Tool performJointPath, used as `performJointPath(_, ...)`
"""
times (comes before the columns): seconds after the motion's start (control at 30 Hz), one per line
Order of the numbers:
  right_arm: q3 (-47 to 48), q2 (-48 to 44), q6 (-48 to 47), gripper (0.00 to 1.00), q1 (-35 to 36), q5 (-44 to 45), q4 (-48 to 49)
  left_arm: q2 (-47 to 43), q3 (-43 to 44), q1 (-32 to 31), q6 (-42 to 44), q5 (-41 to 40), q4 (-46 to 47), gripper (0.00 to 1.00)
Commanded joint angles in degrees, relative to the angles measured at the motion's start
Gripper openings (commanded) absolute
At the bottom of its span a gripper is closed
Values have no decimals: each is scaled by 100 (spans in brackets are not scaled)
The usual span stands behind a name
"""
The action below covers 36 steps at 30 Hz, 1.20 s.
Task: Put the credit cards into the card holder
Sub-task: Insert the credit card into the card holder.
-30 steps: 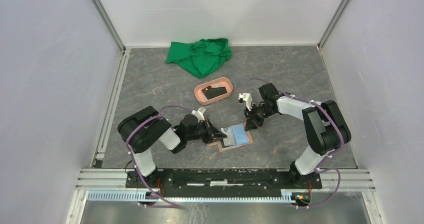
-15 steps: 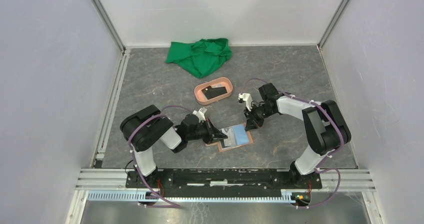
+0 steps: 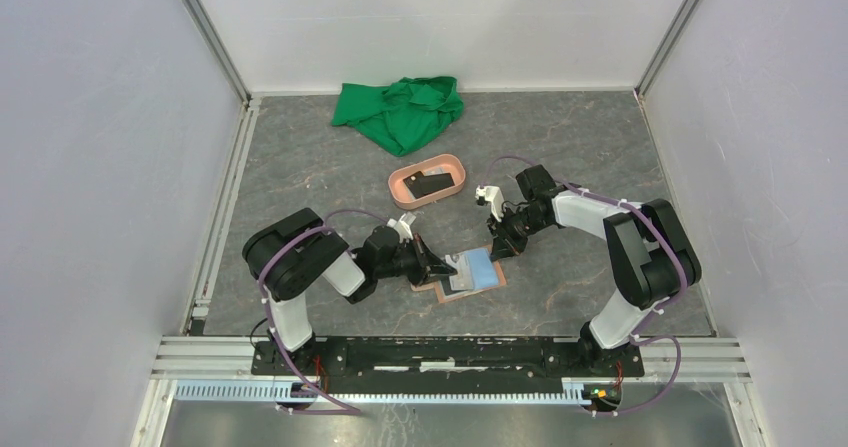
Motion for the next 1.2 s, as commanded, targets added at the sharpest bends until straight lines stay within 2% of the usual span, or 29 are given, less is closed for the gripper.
performJointPath(0.0,146,53,-100,14,67,32,-11,95,137,-14,29,-115,-212,2)
performJointPath(0.37,155,57,-100,14,74,36,-7,52,179,-53,243,-297,-434,2)
performJointPath(1.17,170,-49,-100,15,91,-90,-4,67,42,-579,-122,-1170,-177,2)
